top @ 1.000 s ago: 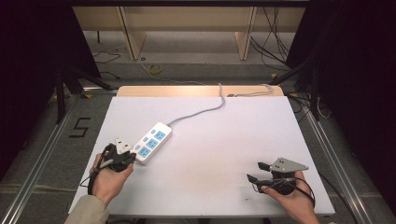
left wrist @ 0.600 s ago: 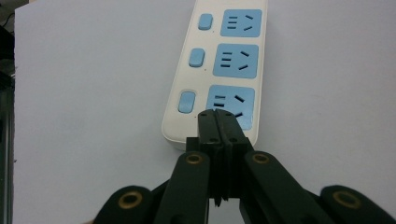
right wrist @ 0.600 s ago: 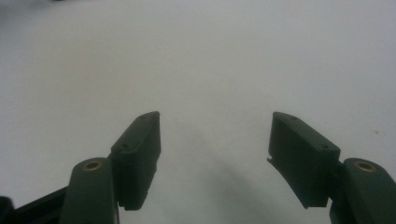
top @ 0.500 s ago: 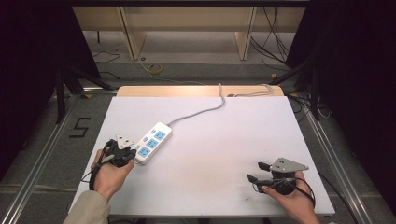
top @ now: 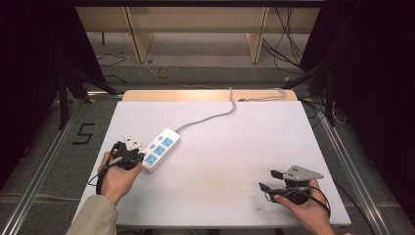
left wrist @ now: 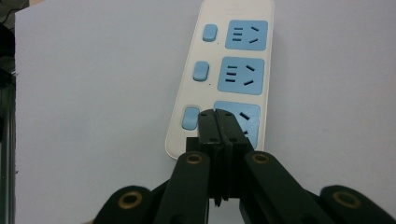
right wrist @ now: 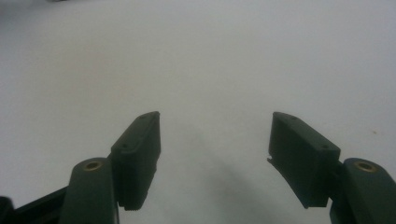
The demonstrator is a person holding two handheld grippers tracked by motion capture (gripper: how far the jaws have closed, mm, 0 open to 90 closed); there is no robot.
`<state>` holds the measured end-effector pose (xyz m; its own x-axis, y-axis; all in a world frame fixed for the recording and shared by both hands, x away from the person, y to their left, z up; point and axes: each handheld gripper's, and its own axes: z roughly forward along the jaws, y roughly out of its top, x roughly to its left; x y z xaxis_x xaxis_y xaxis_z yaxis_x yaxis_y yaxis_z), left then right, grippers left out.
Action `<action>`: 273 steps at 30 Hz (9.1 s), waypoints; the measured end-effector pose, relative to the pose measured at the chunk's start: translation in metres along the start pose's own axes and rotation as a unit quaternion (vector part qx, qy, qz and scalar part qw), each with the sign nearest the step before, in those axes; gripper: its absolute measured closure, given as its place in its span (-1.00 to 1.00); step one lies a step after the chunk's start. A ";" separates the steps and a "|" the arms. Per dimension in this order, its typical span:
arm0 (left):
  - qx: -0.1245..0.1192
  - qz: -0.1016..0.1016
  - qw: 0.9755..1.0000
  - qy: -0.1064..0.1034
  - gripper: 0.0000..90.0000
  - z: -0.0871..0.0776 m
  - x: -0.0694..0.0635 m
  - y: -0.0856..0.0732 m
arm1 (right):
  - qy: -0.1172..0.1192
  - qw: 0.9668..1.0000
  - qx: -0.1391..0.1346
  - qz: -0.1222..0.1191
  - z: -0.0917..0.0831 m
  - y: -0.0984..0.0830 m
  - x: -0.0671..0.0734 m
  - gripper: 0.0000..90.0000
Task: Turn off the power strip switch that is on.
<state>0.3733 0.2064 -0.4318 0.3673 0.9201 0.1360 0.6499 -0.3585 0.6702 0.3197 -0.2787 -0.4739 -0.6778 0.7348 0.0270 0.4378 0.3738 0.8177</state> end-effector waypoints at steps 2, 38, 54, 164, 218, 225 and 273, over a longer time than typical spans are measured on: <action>0.002 -0.001 1.000 -0.001 0.99 0.000 0.000 0.001 | 0.000 1.000 0.001 0.001 0.000 0.000 0.000 -0.22; 0.030 -0.008 1.000 0.000 0.99 0.014 0.010 0.016 | -0.001 1.000 -0.002 0.001 0.000 0.000 0.000 -0.22; 0.040 -0.007 0.999 0.001 0.99 0.018 0.012 0.019 | -0.001 1.000 -0.001 0.001 -0.001 0.000 0.000 -0.23; 0.126 0.018 0.992 -0.011 0.99 0.052 0.020 0.036 | 0.001 1.000 0.001 -0.001 -0.001 0.000 0.000 -0.23; 0.127 0.026 0.992 0.000 1.00 0.052 0.016 0.034 | 0.001 1.000 0.000 -0.003 0.000 0.000 0.002 -0.23; 0.130 0.033 0.991 0.006 1.00 0.053 0.014 0.034 | 0.002 1.000 0.000 -0.005 0.000 0.000 0.002 -0.23; 0.126 0.035 0.991 -0.001 0.99 0.052 0.016 0.034 | 0.001 1.000 -0.001 -0.004 0.000 0.000 0.001 -0.23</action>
<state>0.4358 0.2010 -0.4450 0.4178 0.8916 0.1748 0.7689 -0.4495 0.4548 0.3190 -0.2778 -0.4738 -0.6826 0.7305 0.0206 0.4305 0.3792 0.8191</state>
